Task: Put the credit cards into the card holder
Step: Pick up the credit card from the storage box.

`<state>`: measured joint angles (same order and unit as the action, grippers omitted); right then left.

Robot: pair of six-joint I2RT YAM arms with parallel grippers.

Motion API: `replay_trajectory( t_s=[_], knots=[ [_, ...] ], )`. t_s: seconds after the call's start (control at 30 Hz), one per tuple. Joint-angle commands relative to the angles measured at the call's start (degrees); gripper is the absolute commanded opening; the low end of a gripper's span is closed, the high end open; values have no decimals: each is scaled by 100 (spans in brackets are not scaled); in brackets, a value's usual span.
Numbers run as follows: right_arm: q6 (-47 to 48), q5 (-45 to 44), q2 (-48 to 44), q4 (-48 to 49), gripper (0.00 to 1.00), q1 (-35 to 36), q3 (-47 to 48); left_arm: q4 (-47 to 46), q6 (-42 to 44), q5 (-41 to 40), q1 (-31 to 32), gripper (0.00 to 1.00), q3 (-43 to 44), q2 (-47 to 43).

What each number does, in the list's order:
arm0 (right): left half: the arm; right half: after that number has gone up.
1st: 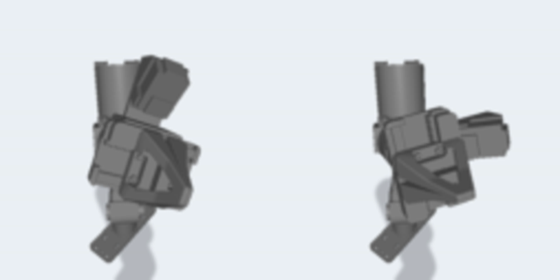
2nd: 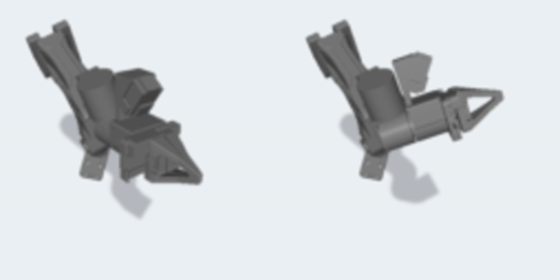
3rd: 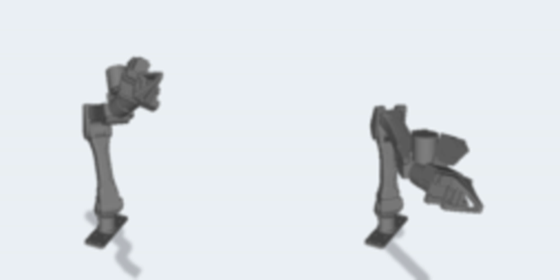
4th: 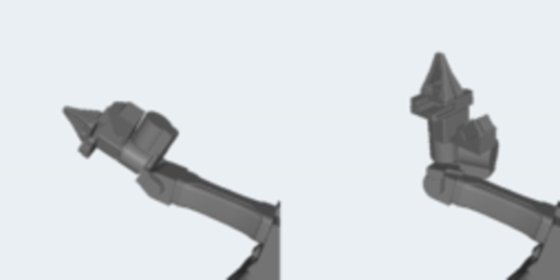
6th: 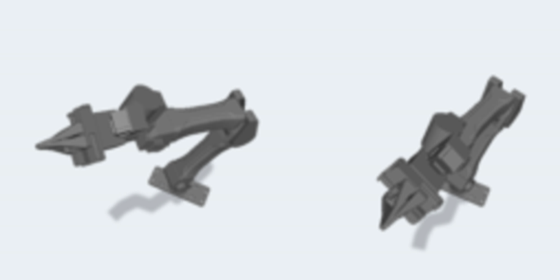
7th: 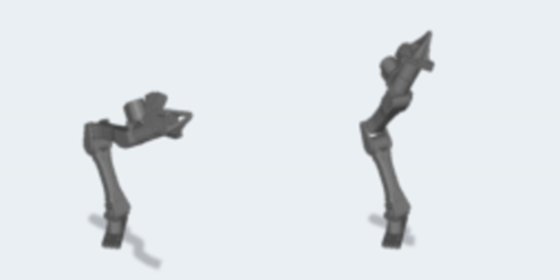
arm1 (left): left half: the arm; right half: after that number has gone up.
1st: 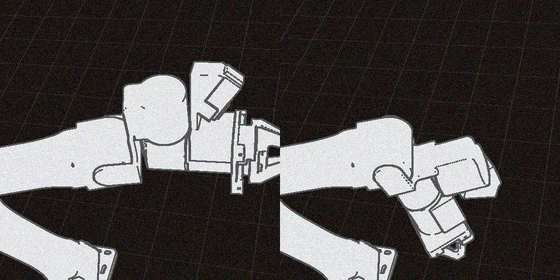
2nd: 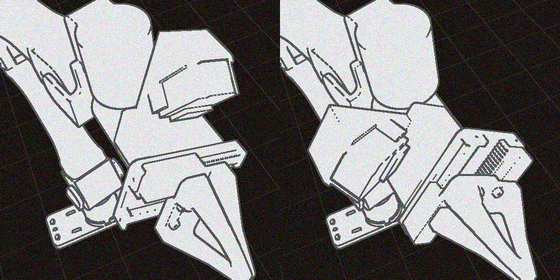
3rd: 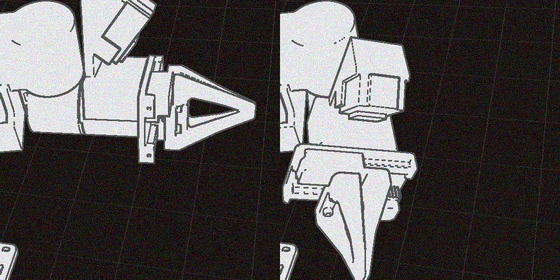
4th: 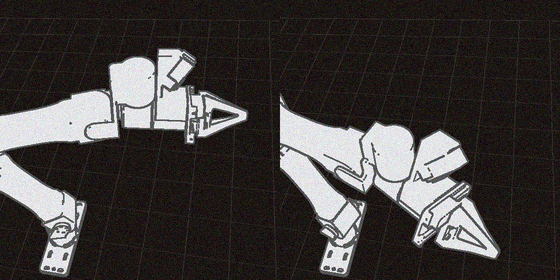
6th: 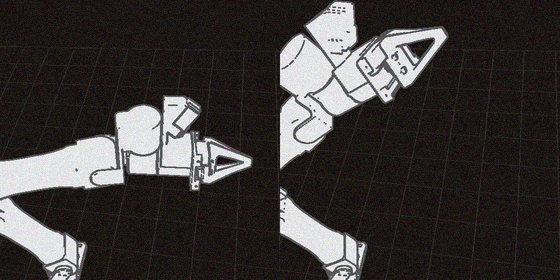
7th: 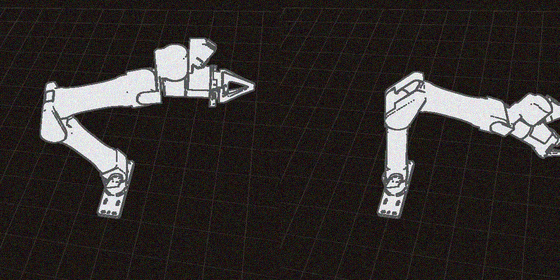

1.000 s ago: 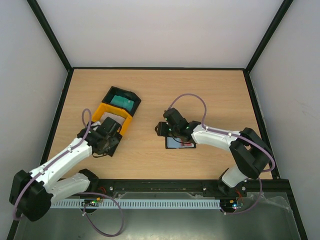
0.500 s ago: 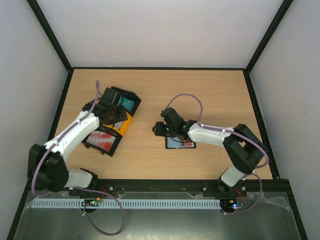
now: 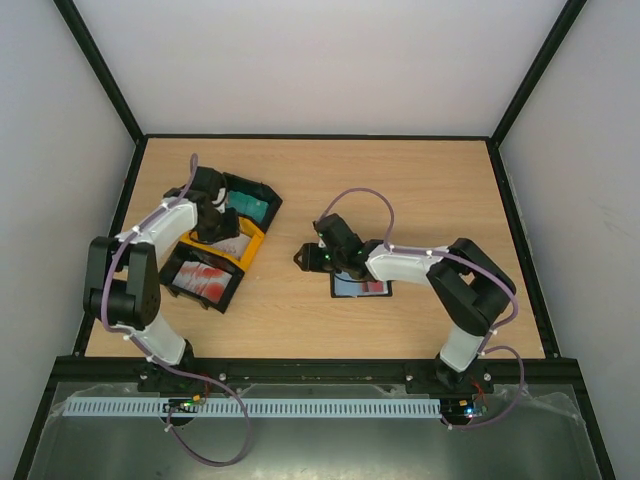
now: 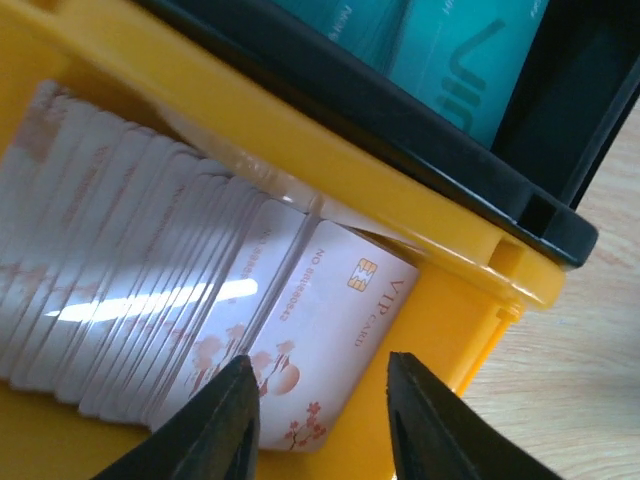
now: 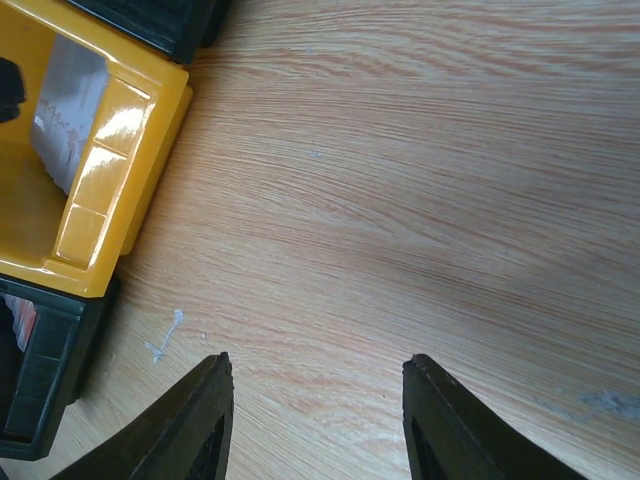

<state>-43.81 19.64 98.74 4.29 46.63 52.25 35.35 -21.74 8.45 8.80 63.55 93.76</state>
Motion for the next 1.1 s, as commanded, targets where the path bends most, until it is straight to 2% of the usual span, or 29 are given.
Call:
replay_trajectory(
  t_s=[0.0, 0.1, 0.2, 0.33, 0.5, 0.67, 1.07],
  knots=[
    [-87, 119, 158, 433, 46, 46, 224, -206, 280, 460, -14, 34, 28, 299],
    [-246, 296, 301, 673, 45, 43, 259, -340, 294, 514, -10, 32, 1, 429],
    [-371, 501, 501, 795, 42, 51, 358, -322, 248, 205, -19, 32, 46, 625],
    [-393, 543, 687, 748, 41, 113, 435, -318, 259, -110, -18, 40, 63, 751],
    [-335, 583, 944, 691, 41, 246, 577, -442, 376, 24, -18, 43, 0, 808],
    [-163, 515, 1230, 353, 41, 451, 960, -425, 290, 116, -18, 30, 9, 1001],
    [-119, 462, 1690, 90, 41, 527, 1516, -240, 170, 978, -10, 24, 79, 565]
  ],
)
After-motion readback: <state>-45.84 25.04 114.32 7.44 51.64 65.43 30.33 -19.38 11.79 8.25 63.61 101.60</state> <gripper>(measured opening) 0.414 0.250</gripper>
